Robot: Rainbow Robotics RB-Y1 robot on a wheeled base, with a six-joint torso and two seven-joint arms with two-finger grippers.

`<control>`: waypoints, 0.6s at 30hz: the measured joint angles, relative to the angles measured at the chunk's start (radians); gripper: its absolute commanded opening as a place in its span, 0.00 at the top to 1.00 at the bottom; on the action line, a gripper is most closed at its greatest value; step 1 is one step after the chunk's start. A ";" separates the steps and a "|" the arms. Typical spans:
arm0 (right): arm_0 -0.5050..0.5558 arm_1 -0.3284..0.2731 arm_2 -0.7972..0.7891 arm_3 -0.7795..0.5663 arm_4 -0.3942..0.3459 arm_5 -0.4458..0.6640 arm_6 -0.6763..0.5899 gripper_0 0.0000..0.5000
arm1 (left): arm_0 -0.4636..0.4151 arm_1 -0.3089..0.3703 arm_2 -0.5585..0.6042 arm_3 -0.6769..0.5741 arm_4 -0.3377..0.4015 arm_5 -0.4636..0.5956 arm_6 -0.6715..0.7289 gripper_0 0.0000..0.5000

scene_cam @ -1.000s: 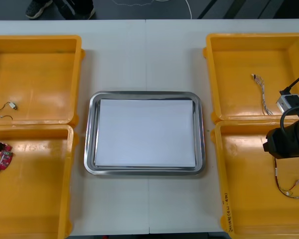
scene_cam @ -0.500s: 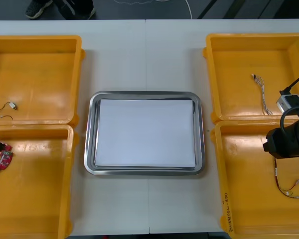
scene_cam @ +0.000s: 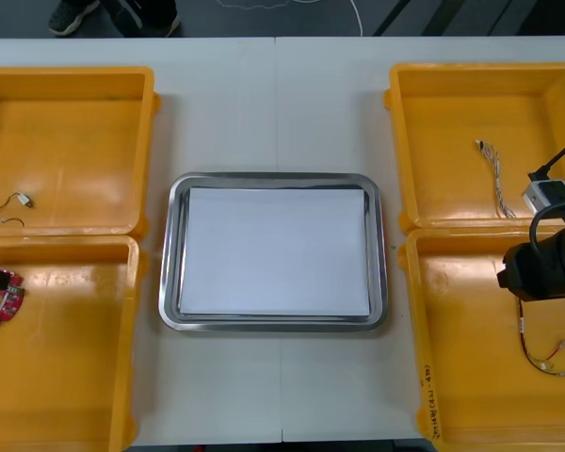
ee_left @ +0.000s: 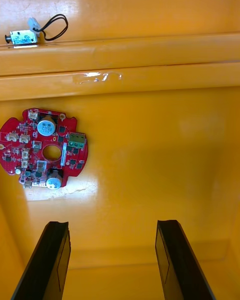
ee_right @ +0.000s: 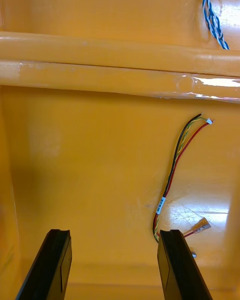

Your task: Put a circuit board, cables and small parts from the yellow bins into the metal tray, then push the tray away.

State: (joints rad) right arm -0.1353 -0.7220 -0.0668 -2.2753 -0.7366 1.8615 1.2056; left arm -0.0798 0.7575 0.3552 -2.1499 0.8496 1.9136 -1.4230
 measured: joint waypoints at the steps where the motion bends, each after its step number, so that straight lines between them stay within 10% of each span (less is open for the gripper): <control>1: 0.010 0.000 0.000 0.009 0.000 0.001 0.000 0.00 | 0.001 0.000 0.000 0.000 0.002 0.000 0.000 0.00; 8: 0.064 -0.035 0.000 0.036 -0.023 -0.033 0.000 0.00 | 0.035 0.000 0.034 0.001 0.010 0.000 -0.063 0.00; 18: 0.067 -0.078 0.000 0.045 -0.034 -0.045 0.028 0.00 | 0.107 0.000 0.066 0.002 0.009 -0.053 -0.550 0.00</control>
State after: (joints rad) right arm -0.0686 -0.7997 -0.0664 -2.2303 -0.7707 1.8162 1.2333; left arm 0.0271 0.7572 0.4215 -2.1483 0.8582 1.8605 -1.9730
